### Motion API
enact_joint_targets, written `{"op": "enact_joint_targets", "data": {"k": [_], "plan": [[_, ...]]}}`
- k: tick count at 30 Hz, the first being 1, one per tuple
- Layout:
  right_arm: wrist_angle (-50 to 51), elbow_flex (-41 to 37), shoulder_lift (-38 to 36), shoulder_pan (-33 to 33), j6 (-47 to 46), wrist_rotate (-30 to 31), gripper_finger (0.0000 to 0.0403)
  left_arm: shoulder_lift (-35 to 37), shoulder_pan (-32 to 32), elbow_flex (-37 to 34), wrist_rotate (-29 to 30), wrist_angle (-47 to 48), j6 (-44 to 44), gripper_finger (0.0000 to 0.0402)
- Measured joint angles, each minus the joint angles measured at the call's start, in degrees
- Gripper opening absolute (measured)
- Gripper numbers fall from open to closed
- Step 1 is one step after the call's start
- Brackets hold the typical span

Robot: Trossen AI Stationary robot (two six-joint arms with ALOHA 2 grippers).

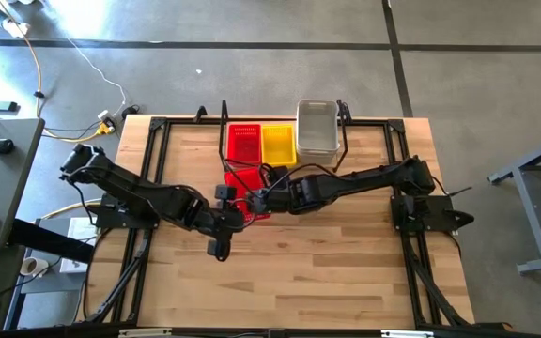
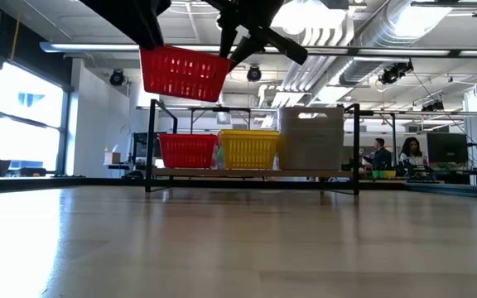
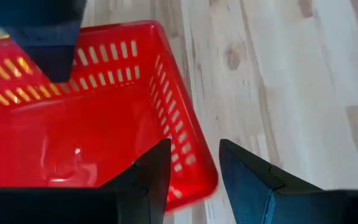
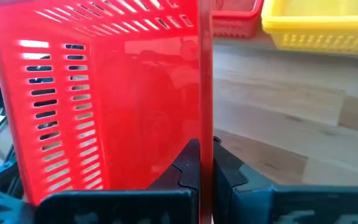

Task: Stack baskets on shelf by color
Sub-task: Stack the red bin on the red bins on the shelf

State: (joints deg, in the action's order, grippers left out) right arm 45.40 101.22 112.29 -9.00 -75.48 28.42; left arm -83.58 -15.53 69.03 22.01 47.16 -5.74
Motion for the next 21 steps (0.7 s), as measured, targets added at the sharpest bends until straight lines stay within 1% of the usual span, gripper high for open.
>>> {"op": "enact_joint_targets", "data": {"k": [3, 7, 14, 17, 21], "plan": [[-2.0, 0.0, 0.0, -0.1, 0.9, -1.9, 0.0, -0.6, 0.0, -0.1, 0.9, 2.0, 0.0, 0.0127], [-4.0, 0.0, 0.0, -0.5, 1.6, -2.1, 0.0, -1.7, -0.1, -0.1, 1.0, 3.9, 0.1, 0.0127], [-4.3, -0.1, -0.1, -0.7, 2.1, -3.9, 0.0, -2.1, -0.4, 0.0, 3.0, 3.9, 0.0, 0.0122], [-4.4, -0.1, -0.1, -0.7, 2.5, -4.1, 0.0, -2.2, -0.5, 0.0, 3.1, 3.9, 0.0, 0.0103], [-4.5, -0.1, -0.1, -0.7, 4.3, -4.4, 0.0, -2.1, -0.5, 0.0, 2.7, 4.0, 0.0, 0.0058]]}}
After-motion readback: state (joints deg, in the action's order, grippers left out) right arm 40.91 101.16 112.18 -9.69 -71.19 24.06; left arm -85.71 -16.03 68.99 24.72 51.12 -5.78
